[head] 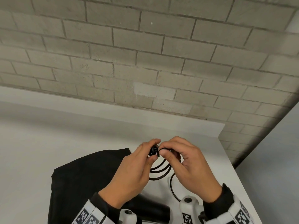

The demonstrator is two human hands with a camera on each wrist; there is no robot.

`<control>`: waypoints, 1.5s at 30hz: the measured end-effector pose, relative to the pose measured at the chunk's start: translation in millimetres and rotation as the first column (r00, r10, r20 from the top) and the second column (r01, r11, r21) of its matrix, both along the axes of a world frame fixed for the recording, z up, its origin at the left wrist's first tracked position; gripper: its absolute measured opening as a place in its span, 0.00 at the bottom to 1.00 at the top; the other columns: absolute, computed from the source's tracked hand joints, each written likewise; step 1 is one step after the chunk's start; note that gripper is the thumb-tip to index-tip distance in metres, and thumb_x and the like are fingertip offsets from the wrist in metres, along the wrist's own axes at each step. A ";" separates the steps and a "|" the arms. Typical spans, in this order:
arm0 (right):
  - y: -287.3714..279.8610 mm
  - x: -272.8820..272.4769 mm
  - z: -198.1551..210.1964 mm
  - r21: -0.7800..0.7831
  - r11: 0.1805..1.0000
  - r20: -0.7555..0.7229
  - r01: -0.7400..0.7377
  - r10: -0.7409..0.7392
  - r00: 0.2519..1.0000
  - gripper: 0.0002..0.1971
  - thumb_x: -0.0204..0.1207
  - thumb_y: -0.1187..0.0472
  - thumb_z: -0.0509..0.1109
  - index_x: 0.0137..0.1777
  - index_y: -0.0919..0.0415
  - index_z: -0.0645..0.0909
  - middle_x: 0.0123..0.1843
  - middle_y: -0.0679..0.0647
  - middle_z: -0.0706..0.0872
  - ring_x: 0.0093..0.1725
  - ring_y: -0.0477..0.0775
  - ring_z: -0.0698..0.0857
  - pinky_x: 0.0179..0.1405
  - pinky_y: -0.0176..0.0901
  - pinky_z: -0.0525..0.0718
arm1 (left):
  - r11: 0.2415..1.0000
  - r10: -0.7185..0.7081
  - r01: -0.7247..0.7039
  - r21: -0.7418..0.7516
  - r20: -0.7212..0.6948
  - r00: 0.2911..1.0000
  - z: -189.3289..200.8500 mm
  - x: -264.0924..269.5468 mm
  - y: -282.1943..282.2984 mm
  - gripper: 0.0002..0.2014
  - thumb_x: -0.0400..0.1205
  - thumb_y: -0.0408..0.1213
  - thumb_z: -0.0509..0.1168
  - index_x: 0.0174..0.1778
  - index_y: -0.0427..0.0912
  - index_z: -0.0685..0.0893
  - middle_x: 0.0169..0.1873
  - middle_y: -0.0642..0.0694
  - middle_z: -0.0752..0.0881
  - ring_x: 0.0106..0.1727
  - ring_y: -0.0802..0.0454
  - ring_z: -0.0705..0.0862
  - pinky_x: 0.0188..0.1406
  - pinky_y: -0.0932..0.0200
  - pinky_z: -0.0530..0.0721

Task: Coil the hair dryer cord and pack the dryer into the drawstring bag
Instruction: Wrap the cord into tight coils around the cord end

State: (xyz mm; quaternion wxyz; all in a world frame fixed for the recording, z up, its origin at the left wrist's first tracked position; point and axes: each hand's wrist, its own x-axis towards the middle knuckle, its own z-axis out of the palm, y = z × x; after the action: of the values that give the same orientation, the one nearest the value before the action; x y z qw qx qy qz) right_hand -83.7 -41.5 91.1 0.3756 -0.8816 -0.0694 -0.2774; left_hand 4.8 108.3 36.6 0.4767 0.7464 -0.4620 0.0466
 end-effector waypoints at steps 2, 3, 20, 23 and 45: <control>2.3 2.3 -1.2 0.040 0.999 0.004 -0.001 0.001 1.000 0.04 0.79 0.61 0.71 0.49 0.53 0.88 0.38 0.43 0.81 0.35 0.47 0.78 0.38 0.29 0.76 | 0.999 -0.020 0.020 -0.030 -0.004 1.000 -0.3 -2.1 1.3 0.19 0.87 0.51 0.55 0.75 0.60 0.68 0.57 0.63 0.81 0.44 0.58 0.85 0.44 0.62 0.84; 3.8 3.3 -2.4 0.064 0.998 0.004 0.001 -0.001 1.000 0.04 0.79 0.61 0.71 0.49 0.54 0.88 0.38 0.44 0.82 0.35 0.47 0.79 0.38 0.29 0.76 | 0.999 -0.014 0.014 -0.053 -0.005 1.000 -0.4 -3.5 1.5 0.19 0.87 0.51 0.56 0.75 0.60 0.69 0.53 0.63 0.81 0.37 0.56 0.83 0.39 0.65 0.82; 7.8 12.0 -9.8 0.513 0.858 0.031 0.026 -0.049 0.998 0.08 0.67 0.61 0.80 0.46 0.59 0.86 0.37 0.56 0.90 0.39 0.54 0.90 0.44 0.44 0.89 | 0.978 0.015 -0.024 -0.207 -0.043 0.999 -9.4 -5.0 -3.5 0.17 0.85 0.57 0.58 0.70 0.63 0.71 0.51 0.62 0.87 0.36 0.53 0.88 0.38 0.52 0.87; 4.3 14.9 -11.7 0.526 0.850 0.019 0.023 -0.039 0.999 0.06 0.66 0.61 0.81 0.41 0.60 0.90 0.36 0.56 0.91 0.38 0.56 0.91 0.43 0.47 0.90 | 0.975 0.016 -0.024 -0.219 -0.041 0.999 -7.6 -6.5 -2.4 0.24 0.83 0.55 0.60 0.74 0.68 0.61 0.55 0.66 0.85 0.27 0.54 0.84 0.30 0.68 0.81; -10.9 4.4 -45.5 0.395 0.917 -0.154 -0.044 0.114 0.981 0.03 0.73 0.59 0.77 0.39 0.56 0.88 0.36 0.56 0.90 0.39 0.55 0.88 0.44 0.52 0.87 | 0.983 0.123 -0.108 -0.145 0.093 0.988 -1.2 -10.6 -5.3 0.15 0.88 0.56 0.50 0.62 0.53 0.75 0.37 0.68 0.76 0.32 0.70 0.77 0.32 0.80 0.70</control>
State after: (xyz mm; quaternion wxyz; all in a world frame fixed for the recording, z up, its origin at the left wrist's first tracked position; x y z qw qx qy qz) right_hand -79.2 -52.4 45.6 0.5591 -0.8064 -0.0154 -0.1922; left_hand -5.7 103.0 35.4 0.5000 0.7335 -0.4372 0.1445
